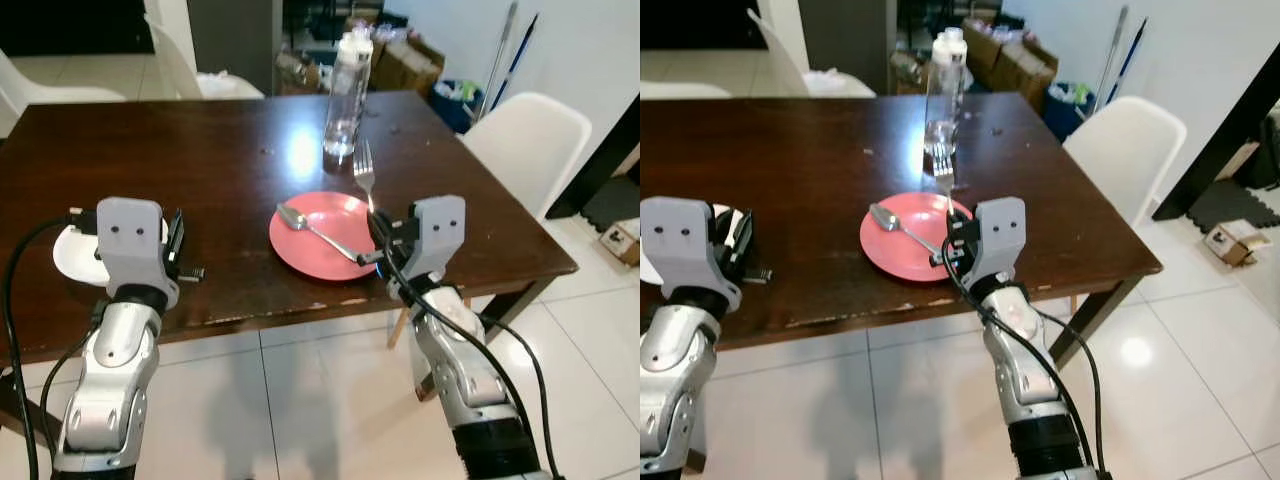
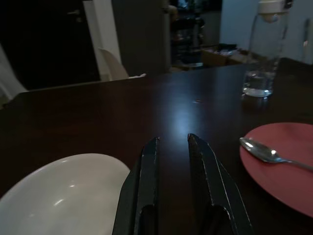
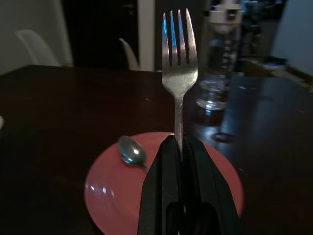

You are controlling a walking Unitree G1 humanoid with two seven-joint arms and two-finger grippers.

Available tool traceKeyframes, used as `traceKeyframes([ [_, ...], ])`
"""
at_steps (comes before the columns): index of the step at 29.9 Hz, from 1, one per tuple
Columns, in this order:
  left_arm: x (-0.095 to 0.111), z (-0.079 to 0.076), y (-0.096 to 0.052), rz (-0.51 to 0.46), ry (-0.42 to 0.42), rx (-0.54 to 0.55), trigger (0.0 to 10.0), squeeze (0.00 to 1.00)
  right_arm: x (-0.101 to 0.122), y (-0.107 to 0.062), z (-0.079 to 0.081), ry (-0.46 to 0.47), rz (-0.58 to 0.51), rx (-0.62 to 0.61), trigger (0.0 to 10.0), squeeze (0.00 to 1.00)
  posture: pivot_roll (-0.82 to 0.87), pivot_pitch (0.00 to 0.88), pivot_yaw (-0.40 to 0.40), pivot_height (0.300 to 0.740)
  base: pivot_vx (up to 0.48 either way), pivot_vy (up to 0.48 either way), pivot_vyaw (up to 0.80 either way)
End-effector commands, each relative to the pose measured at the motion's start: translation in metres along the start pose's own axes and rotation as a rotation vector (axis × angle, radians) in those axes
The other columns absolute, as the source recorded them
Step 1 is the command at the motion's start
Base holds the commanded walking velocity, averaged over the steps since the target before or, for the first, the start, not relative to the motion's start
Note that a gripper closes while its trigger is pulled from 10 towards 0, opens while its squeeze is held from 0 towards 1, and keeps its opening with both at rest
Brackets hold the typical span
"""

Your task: Setting the table

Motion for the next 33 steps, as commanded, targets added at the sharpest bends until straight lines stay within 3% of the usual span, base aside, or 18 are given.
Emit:
traceKeyframes([
  [1,-0.0035,0.0000,-0.0012,0.014,0.007,0.000,10.0,0.00,-0.0025,-0.0014,-0.0018,-0.005,0.005,-0.007,10.0,0.00,0.05,0.014,-0.024,0.740,-0.244,0.000,0.00],
  [33,-0.0034,0.0007,-0.0012,0.015,0.006,0.000,10.0,0.00,-0.0037,-0.0013,-0.0013,0.001,0.005,-0.012,10.0,0.00,0.05,0.018,-0.021,0.740,-0.275,0.000,0.00],
])
Point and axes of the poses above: a point about 5 cm out from each wrist's last joint towards the gripper, its own y axis pointing out of the wrist towards the gripper, its own x axis along the axis of the wrist's last joint, z = x × y, the point moved 6 cm from there along y, pointing out of the wrist towards the gripper, and after that the axes turned 8 degrees about -y, right-handed, at the moved point
